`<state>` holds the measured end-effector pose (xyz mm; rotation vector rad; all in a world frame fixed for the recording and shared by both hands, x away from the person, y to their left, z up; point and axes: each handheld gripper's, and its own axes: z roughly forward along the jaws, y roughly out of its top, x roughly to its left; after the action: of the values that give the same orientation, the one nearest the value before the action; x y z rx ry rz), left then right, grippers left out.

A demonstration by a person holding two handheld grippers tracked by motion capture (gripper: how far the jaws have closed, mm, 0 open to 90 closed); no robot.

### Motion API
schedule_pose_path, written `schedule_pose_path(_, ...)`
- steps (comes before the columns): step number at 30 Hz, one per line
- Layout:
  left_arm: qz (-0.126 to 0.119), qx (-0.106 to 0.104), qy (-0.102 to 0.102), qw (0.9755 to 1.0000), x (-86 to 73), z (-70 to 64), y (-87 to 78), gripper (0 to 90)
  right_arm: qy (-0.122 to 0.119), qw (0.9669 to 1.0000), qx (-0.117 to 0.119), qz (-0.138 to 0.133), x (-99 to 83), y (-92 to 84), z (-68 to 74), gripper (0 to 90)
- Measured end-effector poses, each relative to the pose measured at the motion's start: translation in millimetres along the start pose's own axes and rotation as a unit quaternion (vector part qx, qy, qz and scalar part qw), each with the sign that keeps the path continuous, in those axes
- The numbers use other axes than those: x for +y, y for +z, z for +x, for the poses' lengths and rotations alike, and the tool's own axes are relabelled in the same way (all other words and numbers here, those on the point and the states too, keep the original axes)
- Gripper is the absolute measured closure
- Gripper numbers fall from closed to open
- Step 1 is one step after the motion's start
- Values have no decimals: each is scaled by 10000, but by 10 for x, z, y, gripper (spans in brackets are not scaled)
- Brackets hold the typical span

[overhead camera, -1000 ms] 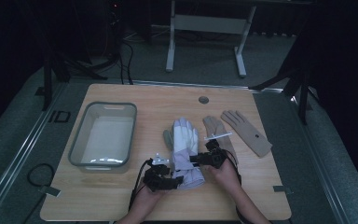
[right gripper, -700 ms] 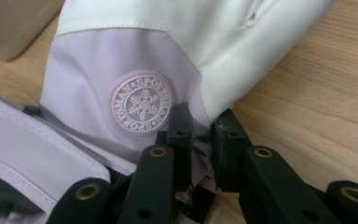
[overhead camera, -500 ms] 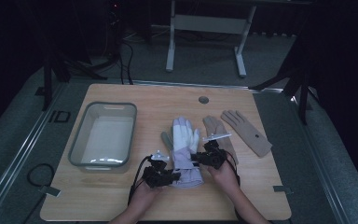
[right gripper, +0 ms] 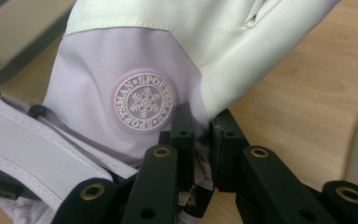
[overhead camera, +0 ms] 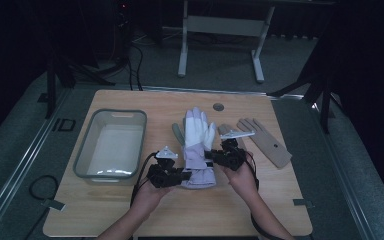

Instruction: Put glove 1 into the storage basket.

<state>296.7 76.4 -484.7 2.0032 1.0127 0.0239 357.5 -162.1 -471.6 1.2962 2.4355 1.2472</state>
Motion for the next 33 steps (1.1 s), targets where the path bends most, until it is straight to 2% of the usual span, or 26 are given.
schedule_pose_path(17, -35, 56, 119, 9999, 119, 218, -467, 740, -215, 9995, 135, -177, 366, 78, 312, 814)
schedule_pose_path(18, -35, 56, 119, 9999, 119, 218, -467, 740, -244, 9994, 153, -178, 394, 92, 342, 814)
schedule_pose_path(25, -82, 94, 85, 9999, 99, 380, -754, 739, -367, 9988, 244, -207, 560, 209, 550, 814)
schedule_pose_path(33, -97, 314, 63, 9994, 47, 516, -1045, 739, -499, 9979, 363, -189, 746, 391, 800, 814)
